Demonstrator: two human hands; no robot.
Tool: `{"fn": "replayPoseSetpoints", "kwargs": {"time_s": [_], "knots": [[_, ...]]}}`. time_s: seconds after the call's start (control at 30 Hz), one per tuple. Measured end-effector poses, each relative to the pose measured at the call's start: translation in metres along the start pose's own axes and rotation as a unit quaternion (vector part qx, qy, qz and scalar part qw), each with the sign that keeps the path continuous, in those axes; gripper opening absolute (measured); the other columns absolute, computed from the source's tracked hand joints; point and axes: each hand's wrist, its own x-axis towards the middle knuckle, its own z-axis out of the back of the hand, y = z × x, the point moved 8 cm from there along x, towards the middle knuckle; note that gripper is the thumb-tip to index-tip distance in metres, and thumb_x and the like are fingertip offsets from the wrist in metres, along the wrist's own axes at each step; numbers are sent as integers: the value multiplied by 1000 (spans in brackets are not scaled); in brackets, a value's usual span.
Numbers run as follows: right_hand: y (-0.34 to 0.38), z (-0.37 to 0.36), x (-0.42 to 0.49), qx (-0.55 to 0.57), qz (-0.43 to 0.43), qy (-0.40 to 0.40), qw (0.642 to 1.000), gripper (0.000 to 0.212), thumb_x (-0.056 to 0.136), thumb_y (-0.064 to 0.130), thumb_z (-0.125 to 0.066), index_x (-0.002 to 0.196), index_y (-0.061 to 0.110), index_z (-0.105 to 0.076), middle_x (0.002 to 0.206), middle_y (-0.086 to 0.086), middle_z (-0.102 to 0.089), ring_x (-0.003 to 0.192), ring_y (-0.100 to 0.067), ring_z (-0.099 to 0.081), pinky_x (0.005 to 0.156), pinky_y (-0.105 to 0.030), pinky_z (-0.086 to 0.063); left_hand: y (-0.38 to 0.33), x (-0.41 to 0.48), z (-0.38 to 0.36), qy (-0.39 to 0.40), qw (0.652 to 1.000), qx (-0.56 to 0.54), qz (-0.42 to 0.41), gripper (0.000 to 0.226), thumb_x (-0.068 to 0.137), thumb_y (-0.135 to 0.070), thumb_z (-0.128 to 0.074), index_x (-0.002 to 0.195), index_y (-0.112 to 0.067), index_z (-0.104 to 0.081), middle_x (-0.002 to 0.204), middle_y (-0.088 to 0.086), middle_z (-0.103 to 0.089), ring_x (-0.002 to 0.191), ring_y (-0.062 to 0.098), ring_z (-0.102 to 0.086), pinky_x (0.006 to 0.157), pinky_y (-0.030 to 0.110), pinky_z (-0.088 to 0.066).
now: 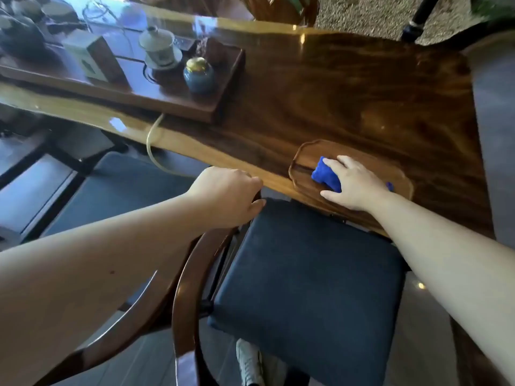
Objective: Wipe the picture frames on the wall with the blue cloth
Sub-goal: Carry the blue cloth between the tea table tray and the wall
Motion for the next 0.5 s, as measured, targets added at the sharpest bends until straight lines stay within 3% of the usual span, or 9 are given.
{"fn": "replayPoseSetpoints", "kwargs": {"time_s": [0.07, 0.17, 0.27, 0.4, 0.5], "knots": [[4, -2, 6, -21, 1, -17, 1000, 75, 84, 54, -55, 145, 29, -21, 143, -8, -36, 126, -30, -39, 98, -43, -41, 4, 1, -3, 1, 1000, 7, 7, 39, 93, -51, -37, 103, -19, -56, 98, 2, -66, 84, 30, -63, 57, 34, -38], [6, 2, 11, -33, -27, -60, 997, 56, 87, 46, -55, 136, 30, -34, 120, -11, -49, 105, -32, -50, 82, -41, -48, 5, -5, -7, 2, 1000, 9, 7, 39, 94, -50, -36, 104, -18, -56, 95, 0, -64, 83, 27, -61, 57, 33, -37], [18, 11, 14, -14, -41, -57, 997, 41, 87, 35, -55, 125, 29, -42, 104, -7, -53, 84, -29, -55, 63, -33, -41, 17, -16, -2, -11, 1000, 8, 13, 37, 94, -51, -37, 96, -17, -53, 87, -3, -57, 76, 25, -58, 55, 33, -35], [76, 32, 13, 48, 42, -76, 995, 38, 82, 33, -57, 119, 32, -46, 102, -1, -56, 85, -25, -57, 62, -31, -40, 43, -48, 14, -44, 998, 13, 31, 41, 94, -51, -35, 109, -16, -51, 94, -1, -59, 90, 26, -61, 60, 35, -41], [147, 57, 8, 102, 129, -101, 981, 44, 78, 29, -63, 120, 31, -49, 102, 1, -57, 89, -24, -59, 64, -32, -43, 71, -90, 32, -71, 995, 29, 60, 63, 86, -56, -19, 122, -14, -51, 110, 2, -64, 101, 28, -62, 75, 42, -53]]}}
